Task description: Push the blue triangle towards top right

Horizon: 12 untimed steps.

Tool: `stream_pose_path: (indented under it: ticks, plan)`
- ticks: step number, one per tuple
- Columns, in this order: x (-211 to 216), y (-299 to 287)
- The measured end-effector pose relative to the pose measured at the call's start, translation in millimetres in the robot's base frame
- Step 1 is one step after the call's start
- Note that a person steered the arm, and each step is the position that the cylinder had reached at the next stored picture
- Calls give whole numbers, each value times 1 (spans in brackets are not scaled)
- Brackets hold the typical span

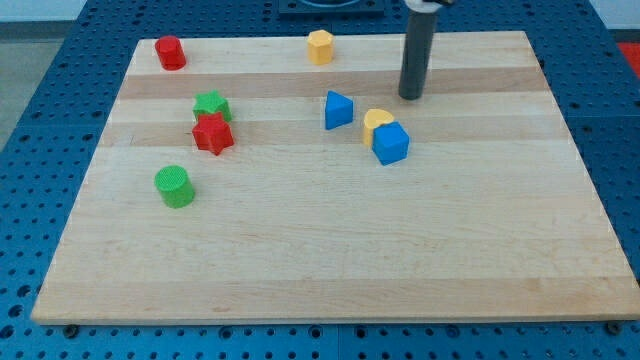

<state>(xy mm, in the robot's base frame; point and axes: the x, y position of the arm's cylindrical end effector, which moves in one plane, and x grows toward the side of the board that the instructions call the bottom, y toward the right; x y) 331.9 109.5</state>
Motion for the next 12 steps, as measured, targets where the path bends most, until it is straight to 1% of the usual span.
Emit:
stream_pose_path:
  ticks: [1,2,4,5,6,7,8,9,10,11,12]
  plan:
    - [14,-3]
    - [13,-45]
    - [-32,-120]
    - [-30,-157]
    - [19,-174]
    - [48,-149]
    - [17,-90]
    - [-27,-36]
    - [-42,-5]
    - [-18,-8]
    - [-7,-4]
